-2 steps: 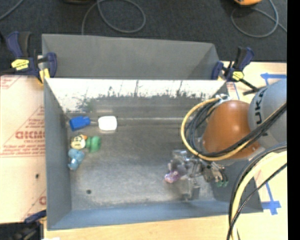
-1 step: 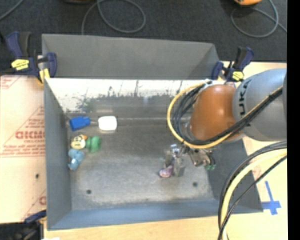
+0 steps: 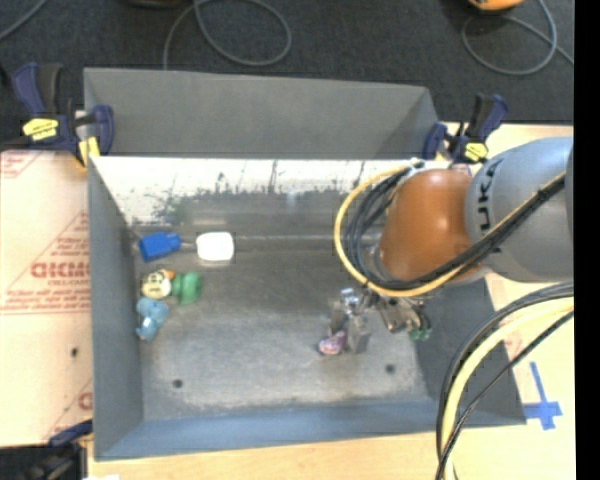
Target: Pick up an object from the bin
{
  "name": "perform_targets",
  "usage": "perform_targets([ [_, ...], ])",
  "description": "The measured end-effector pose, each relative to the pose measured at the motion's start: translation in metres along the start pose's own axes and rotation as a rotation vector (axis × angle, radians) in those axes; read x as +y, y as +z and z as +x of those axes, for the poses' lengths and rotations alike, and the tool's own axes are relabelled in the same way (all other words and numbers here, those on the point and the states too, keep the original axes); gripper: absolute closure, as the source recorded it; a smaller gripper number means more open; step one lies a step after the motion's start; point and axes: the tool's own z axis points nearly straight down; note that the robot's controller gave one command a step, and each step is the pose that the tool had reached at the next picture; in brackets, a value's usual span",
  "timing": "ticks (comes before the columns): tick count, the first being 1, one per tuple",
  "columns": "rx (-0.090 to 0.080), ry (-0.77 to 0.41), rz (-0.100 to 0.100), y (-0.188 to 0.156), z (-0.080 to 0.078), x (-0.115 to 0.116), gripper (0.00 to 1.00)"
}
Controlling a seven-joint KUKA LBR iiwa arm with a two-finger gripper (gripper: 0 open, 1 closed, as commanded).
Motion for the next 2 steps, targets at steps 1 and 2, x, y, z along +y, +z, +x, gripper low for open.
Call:
perform_targets([
  [1, 0.001, 0.0, 0.0, -0.001, 0.0, 0.0, 1.0],
  [2, -0.007, -0.168, 0.005, -0.039, 0.003, 0.025, 1.0],
])
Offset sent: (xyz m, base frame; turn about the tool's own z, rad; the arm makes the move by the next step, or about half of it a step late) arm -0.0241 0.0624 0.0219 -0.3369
